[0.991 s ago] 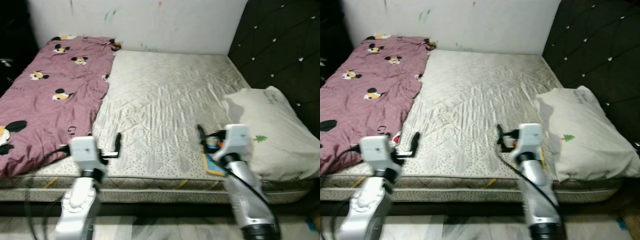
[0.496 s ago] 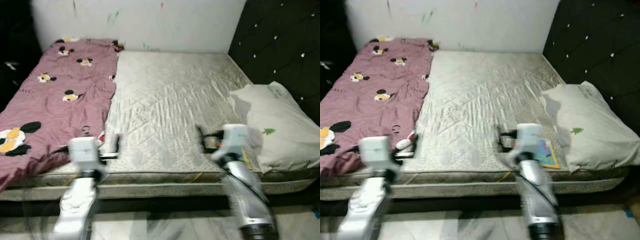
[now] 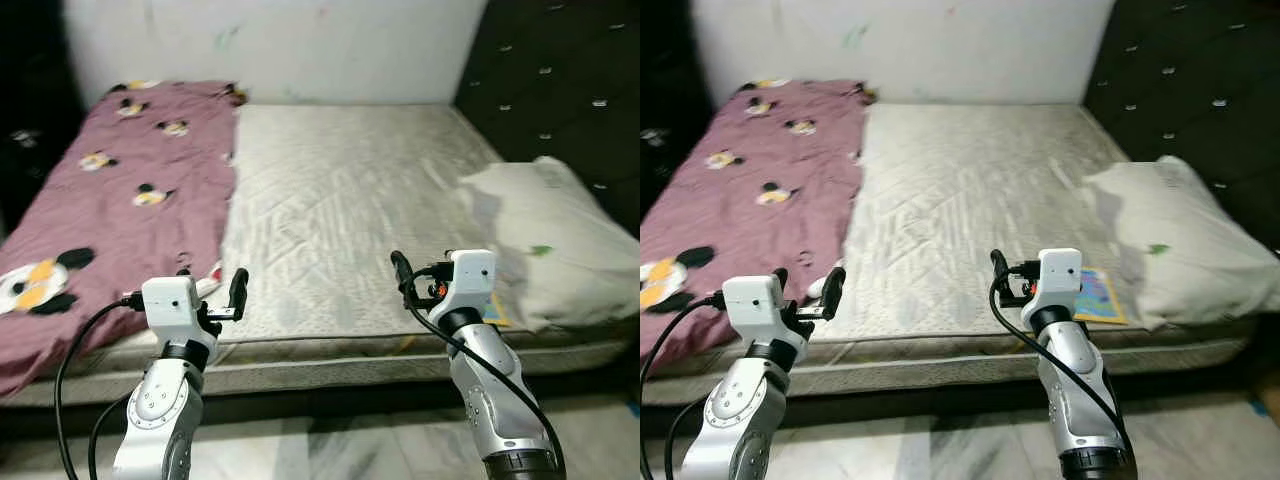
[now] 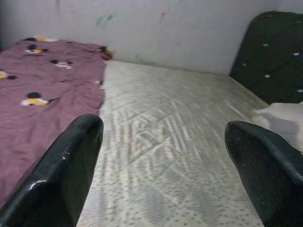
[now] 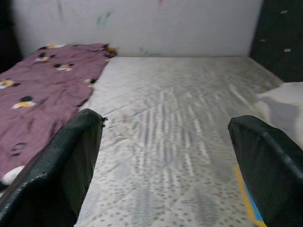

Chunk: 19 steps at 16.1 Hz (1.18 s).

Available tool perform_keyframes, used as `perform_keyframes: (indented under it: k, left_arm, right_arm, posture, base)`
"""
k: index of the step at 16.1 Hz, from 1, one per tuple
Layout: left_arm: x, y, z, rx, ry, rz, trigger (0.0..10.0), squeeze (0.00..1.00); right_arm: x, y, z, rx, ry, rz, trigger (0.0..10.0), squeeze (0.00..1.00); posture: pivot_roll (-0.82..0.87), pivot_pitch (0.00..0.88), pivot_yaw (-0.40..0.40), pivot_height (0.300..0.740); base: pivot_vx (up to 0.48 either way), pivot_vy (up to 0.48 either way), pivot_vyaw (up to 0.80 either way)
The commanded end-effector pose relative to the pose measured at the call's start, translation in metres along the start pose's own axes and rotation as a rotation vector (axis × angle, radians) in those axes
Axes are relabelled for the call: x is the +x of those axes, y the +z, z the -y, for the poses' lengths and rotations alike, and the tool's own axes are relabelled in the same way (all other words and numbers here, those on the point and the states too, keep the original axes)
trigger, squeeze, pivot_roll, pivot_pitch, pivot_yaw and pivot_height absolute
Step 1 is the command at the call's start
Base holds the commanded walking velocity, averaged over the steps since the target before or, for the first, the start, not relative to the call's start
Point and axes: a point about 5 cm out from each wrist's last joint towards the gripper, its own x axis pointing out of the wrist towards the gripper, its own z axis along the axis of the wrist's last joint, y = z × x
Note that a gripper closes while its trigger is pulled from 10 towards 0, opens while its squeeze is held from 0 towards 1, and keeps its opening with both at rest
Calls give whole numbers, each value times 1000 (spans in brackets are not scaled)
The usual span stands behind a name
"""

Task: Clean up the room

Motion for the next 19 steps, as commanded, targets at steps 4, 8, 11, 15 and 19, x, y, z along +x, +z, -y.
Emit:
perform_keyframes:
  k: [4, 8, 11, 15, 19]
  left_arm:
    - [0, 4, 3, -3, -25, 15, 10000, 0]
    - [0, 4, 3, -1, -28, 13, 10000, 0]
    - [0, 4, 3, 1, -30, 12, 10000, 0]
    - [0, 4, 3, 1, -32, 12, 10000, 0]
    - [1, 3, 2, -8, -7, 1, 10000, 0]
  right_arm:
    - [1, 5, 2, -7, -1, 18, 10000, 0]
    - [1, 5, 2, -6, -5, 17, 10000, 0]
    - [1, 4, 2, -7, -8, 16, 10000, 0]
    - [1, 4, 2, -8, -10, 16, 10000, 0]
    - [1, 4, 3, -9, -11, 16, 10000, 0]
  posture:
    - [-87, 0, -15, 740]
    - [-87, 0, -12, 740]
    - [-88, 0, -11, 740]
    - [-88, 0, -10, 740]
    - [-87, 0, -11, 740]
  base:
    - [353, 0, 0]
    - [357, 0, 0]
    - [355, 0, 0]
    - [356, 0, 0]
    - [244, 0, 0]
